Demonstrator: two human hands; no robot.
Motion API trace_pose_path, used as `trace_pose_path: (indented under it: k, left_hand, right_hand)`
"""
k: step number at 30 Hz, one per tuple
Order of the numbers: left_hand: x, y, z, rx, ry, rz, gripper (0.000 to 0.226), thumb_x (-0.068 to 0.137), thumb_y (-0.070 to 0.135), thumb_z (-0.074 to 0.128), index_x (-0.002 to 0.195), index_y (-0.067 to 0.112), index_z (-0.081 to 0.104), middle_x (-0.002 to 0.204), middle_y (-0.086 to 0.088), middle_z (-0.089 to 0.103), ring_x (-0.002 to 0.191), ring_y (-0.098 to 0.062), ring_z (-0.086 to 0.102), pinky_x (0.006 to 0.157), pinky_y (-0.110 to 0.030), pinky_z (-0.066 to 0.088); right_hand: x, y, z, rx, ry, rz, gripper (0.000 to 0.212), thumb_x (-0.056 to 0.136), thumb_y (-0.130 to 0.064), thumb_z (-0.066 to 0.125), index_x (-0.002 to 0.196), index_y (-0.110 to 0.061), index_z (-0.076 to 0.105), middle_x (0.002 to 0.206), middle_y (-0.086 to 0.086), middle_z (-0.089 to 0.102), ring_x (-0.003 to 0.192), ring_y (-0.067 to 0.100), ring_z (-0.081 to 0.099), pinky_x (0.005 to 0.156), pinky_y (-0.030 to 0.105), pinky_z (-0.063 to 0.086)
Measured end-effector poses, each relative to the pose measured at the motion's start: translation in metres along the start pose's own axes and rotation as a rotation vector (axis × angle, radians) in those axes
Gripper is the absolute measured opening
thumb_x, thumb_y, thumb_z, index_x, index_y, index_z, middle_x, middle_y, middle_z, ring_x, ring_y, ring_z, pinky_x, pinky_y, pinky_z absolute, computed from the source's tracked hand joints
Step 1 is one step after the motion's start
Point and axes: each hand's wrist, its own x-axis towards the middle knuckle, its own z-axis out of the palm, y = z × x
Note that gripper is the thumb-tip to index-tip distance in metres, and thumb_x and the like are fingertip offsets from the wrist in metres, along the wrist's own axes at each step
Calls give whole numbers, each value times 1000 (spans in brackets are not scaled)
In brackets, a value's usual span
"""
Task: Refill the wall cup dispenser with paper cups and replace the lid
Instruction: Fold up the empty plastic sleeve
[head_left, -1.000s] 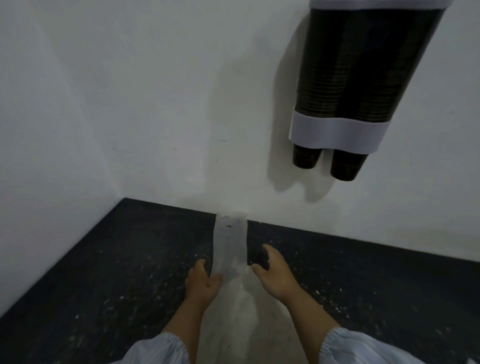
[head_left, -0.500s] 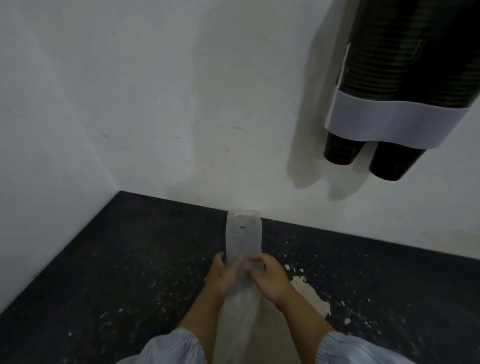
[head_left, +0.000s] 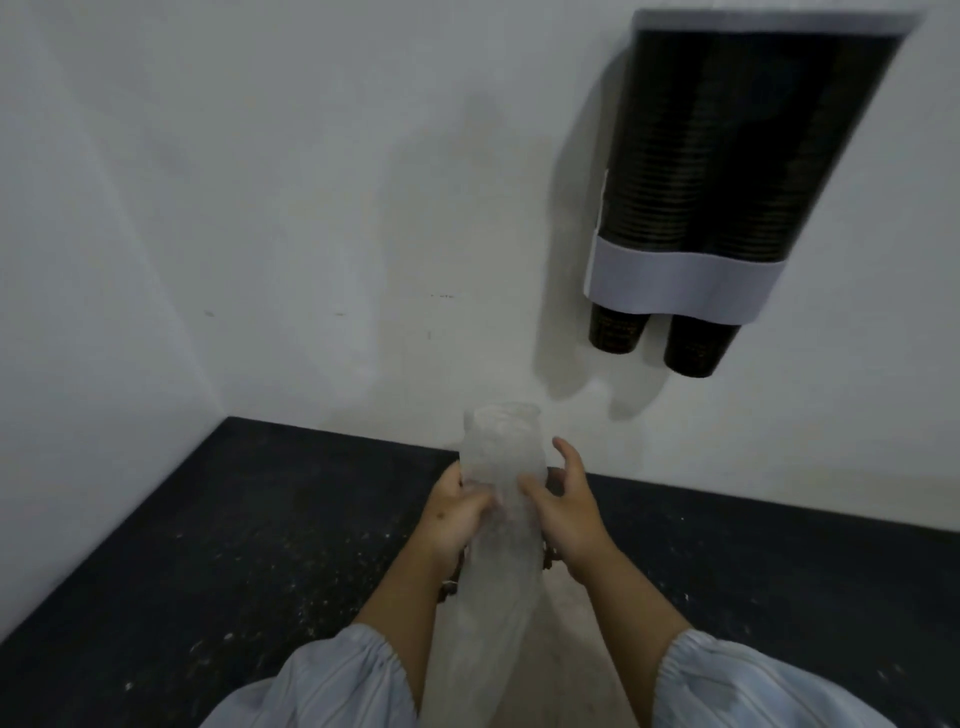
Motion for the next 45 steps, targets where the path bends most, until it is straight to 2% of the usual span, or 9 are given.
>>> trace_pose_path:
  k: [7, 12, 19, 24, 28, 35, 38, 42, 45]
  left_hand:
    - [-51, 38, 27, 8, -94, 103, 35, 86, 11, 53, 120, 20, 56, 113, -9, 64, 101, -25, 62, 88, -42, 53]
    - [-83, 62, 43, 103, -29, 295, 64, 83, 18, 65, 135, 36, 33, 116, 4, 50, 101, -17, 54, 66, -21, 49]
    - [-138, 91, 74, 232, -112, 534, 59, 88, 3, 51, 126, 46, 39, 113, 4, 60, 95, -12, 60, 60, -12, 52]
    - [-170, 97, 106, 315, -97, 595, 48, 88, 9, 56, 134, 21, 47, 135, -6, 51, 120, -19, 51, 97, -32, 48]
    - [-189, 96, 124, 327, -55, 599, 43, 87, 13, 59, 129, 11, 52, 132, -10, 55, 120, -20, 52, 102, -37, 45]
    - [-216, 90, 147, 293, 6, 638, 6, 83, 24, 66, 85, 19, 69, 82, 2, 67, 81, -15, 62, 70, -23, 50]
    - [-223, 86, 156, 283, 20, 683, 16, 81, 31, 66, 74, 16, 67, 78, 3, 61, 74, -12, 58, 65, -22, 47]
    - [-230, 84, 172, 248, -8, 695, 27, 86, 36, 60, 75, 12, 59, 75, 1, 56, 67, -11, 51, 60, -17, 43]
    - [-233, 85, 185, 233, -18, 681, 32, 89, 39, 54, 70, 15, 45, 62, 0, 45, 57, -11, 43, 50, -18, 38]
  right_hand:
    - [-38, -45, -42, 51, 52, -147, 50, 88, -9, 58, 129, -32, 42, 118, 3, 50, 102, 18, 54, 74, 27, 55]
    - [-68, -70, -66, -13, 83, -267, 46, 86, -2, 57, 120, -31, 49, 117, 2, 50, 88, 4, 52, 52, 11, 48]
    - [-120, -98, -119, -92, 136, -333, 36, 86, -11, 62, 121, -19, 57, 116, 3, 54, 90, 11, 55, 71, 20, 51]
    - [-154, -111, -157, -140, 165, -371, 49, 77, -23, 75, 121, -11, 58, 105, -1, 57, 89, 11, 57, 67, 17, 49]
    - [-175, -116, -185, -84, 212, -365, 45, 75, -16, 76, 117, -6, 61, 108, 6, 62, 93, 18, 60, 70, 20, 51]
    - [-210, -119, -214, -213, 186, -345, 70, 59, -25, 87, 120, -5, 59, 110, 5, 58, 100, 18, 57, 84, 27, 50]
    - [-221, -119, -222, -348, 129, -327, 73, 57, -27, 88, 121, -6, 57, 106, 0, 55, 99, 17, 54, 82, 27, 48]
    - [-229, -118, -236, -413, 103, -328, 26, 77, -23, 74, 79, 2, 65, 74, 11, 58, 68, 19, 54, 65, 38, 47]
    - [-231, -117, -247, -359, 106, -327, 32, 86, -24, 63, 63, -5, 51, 65, 14, 43, 61, 21, 41, 60, 32, 35]
